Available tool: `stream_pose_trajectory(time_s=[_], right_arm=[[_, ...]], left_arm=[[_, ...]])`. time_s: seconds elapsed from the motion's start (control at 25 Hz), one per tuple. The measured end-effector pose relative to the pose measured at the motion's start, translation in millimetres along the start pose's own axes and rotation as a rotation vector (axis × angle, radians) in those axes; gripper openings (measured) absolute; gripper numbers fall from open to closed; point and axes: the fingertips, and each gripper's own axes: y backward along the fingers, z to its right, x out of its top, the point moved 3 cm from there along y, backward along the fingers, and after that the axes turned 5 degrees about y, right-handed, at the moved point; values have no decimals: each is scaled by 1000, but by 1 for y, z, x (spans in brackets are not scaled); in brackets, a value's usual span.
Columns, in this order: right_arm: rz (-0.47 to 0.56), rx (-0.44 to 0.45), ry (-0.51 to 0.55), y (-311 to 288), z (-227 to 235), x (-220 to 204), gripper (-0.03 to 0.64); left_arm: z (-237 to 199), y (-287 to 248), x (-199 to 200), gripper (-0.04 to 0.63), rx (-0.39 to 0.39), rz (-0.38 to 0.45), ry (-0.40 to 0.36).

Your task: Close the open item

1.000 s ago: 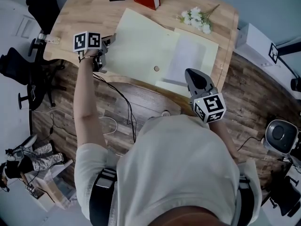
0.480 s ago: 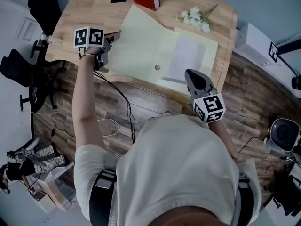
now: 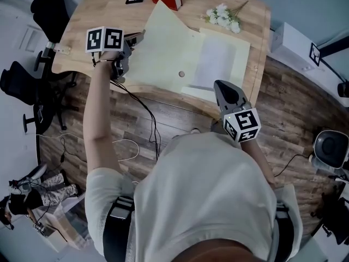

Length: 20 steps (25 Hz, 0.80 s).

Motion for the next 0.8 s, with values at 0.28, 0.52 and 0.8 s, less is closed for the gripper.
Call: stream_pose_trajectory(time_s=[0.28,0.52,0.8], right_arm=[[0,-30,-11,17,-6,-12,20],[-2,-47,-13,30,-7,-19,20],[9,-69,0,44,-2,-18,20]], left_arm=[[30,1,1,29,-39,8,17],[57,-3,1,31,-65,17,-7],[86,-10,-3,31,-143,26,15]])
